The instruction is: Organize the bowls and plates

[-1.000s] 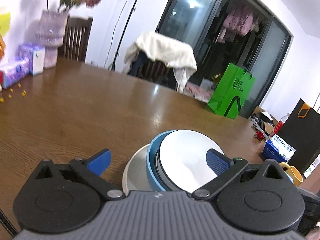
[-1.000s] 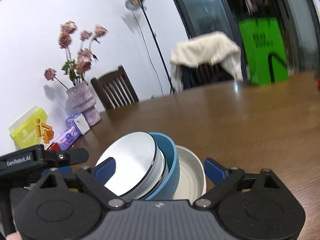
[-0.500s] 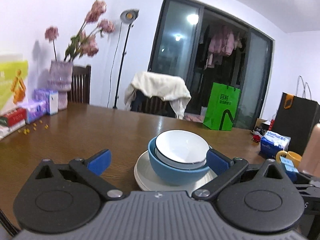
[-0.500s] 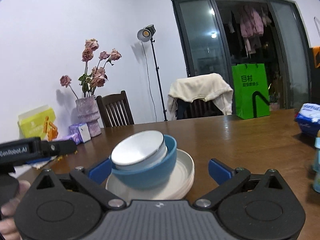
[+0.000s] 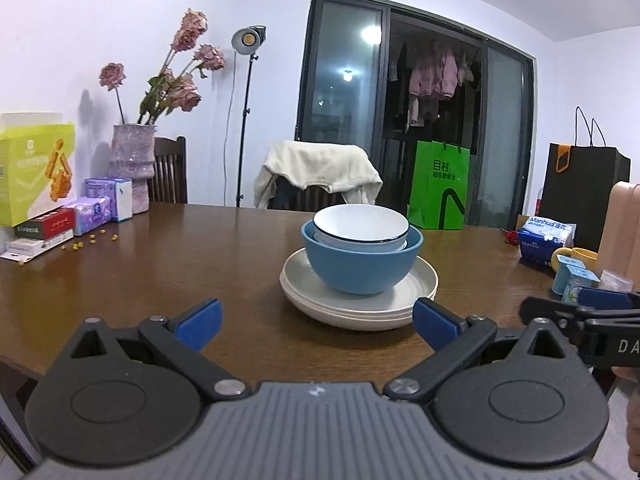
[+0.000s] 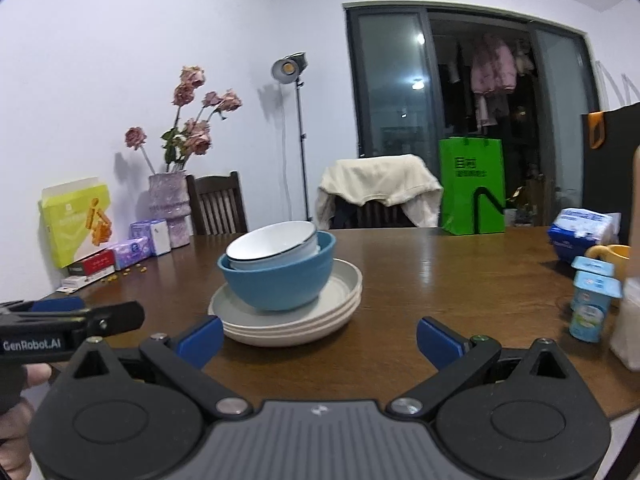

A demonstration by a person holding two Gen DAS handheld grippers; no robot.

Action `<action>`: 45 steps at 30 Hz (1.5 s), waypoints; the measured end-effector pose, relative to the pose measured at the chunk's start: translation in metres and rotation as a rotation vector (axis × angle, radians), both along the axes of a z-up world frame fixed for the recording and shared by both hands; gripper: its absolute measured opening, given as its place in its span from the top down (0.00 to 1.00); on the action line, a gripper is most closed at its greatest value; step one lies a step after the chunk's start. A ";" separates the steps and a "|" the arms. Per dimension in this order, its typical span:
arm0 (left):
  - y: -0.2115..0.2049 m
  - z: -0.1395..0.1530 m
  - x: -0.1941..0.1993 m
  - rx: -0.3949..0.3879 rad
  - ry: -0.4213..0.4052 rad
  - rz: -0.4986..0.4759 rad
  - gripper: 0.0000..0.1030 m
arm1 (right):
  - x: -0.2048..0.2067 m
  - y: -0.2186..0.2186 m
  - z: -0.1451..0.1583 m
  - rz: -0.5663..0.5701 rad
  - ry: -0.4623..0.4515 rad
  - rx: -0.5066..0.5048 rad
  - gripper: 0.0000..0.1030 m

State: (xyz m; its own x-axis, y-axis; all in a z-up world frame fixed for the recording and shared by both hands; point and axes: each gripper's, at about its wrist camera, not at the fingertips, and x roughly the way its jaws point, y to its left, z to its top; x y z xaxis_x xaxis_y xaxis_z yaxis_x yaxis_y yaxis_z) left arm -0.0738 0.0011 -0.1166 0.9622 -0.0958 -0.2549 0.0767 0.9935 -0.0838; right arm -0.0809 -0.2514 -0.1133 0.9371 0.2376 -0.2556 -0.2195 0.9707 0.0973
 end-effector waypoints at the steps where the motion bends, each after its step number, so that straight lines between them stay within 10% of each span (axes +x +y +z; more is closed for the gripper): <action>1: 0.000 -0.001 -0.004 0.001 -0.008 0.000 0.00 | -0.004 -0.001 -0.001 -0.015 -0.004 -0.005 0.00; 45: 0.000 -0.006 -0.009 -0.005 -0.027 -0.003 0.00 | -0.001 -0.004 -0.006 -0.041 0.020 0.015 0.00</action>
